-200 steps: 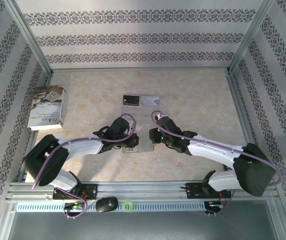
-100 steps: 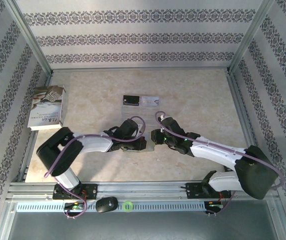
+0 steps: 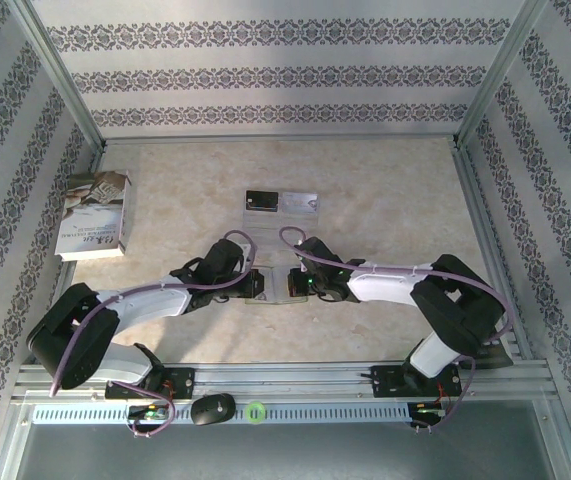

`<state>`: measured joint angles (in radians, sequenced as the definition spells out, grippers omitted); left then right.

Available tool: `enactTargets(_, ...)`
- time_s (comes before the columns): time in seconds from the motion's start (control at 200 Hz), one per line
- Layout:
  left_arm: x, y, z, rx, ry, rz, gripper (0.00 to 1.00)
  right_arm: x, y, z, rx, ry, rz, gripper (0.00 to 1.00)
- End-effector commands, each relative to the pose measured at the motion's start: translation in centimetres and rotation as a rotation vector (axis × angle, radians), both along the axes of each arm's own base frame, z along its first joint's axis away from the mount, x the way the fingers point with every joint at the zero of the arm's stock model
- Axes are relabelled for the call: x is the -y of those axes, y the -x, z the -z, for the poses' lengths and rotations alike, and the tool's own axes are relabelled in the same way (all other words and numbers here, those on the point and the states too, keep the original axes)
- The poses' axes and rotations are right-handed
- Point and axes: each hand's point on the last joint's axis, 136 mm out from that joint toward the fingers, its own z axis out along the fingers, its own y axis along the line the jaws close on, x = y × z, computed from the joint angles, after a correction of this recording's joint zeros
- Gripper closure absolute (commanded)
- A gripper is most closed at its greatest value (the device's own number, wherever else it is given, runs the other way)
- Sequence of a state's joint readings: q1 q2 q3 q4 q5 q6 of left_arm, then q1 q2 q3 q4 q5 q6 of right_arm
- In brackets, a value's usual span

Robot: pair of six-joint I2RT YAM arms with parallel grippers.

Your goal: Take the credit cards out of the card holder

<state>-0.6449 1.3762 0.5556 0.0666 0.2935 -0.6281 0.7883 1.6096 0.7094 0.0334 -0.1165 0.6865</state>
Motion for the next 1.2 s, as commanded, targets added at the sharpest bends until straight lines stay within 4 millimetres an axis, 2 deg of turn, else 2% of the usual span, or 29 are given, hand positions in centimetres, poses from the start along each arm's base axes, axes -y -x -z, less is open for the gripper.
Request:
enactTargets(0.0,-2.2,0.1,1.9,-0.008,-0.080,-0.034,0.90,0.7,0.3,1.0,-0.016,0.055,0.029,0.96)
enactTargets(0.17,-3.2,-0.1,3.5,-0.023,-0.151,-0.037,0.83,0.1,0.1,-0.6,0.030,0.058,0.003,0.92)
enactTargets(0.31,-3.4,0.0,4.6,-0.042,-0.171,-0.037,0.76,-0.8,-0.4,-4.3,0.131,0.026,-0.043,0.84)
enactTargets(0.38,-3.5,0.2,4.8,-0.052,-0.178,-0.039,0.77,-2.0,-0.5,-6.4,0.174,-0.019,-0.086,0.80)
enactTargets(0.48,-3.9,0.4,5.1,-0.057,-0.184,-0.045,0.78,-4.7,-0.4,-8.0,0.146,-0.123,-0.167,0.78)
enactTargets(0.58,-4.2,0.7,5.3,-0.065,-0.172,-0.061,0.77,-7.4,-0.3,-7.4,0.053,-0.198,-0.212,0.79)
enactTargets(0.655,-4.4,0.8,5.3,-0.067,-0.162,-0.071,0.77,-8.1,-0.7,-6.0,-0.001,-0.202,-0.186,0.82)
enactTargets(0.844,-4.7,0.8,5.2,-0.063,-0.153,-0.088,0.77,-6.7,-1.6,-2.4,-0.068,-0.149,-0.068,0.87)
enactTargets(0.899,-4.7,0.8,5.2,-0.064,-0.148,-0.087,0.73,-6.0,-1.6,-1.7,-0.076,-0.133,-0.042,0.87)
enactTargets(1.049,-4.9,0.4,4.2,-0.025,-0.149,-0.098,0.58,-4.6,-1.8,-1.0,-0.062,-0.083,0.005,0.85)
enactTargets(1.194,-5.1,0.1,4.4,-0.020,-0.180,-0.089,0.54,-4.5,-1.9,-1.0,-0.055,-0.077,0.007,0.85)
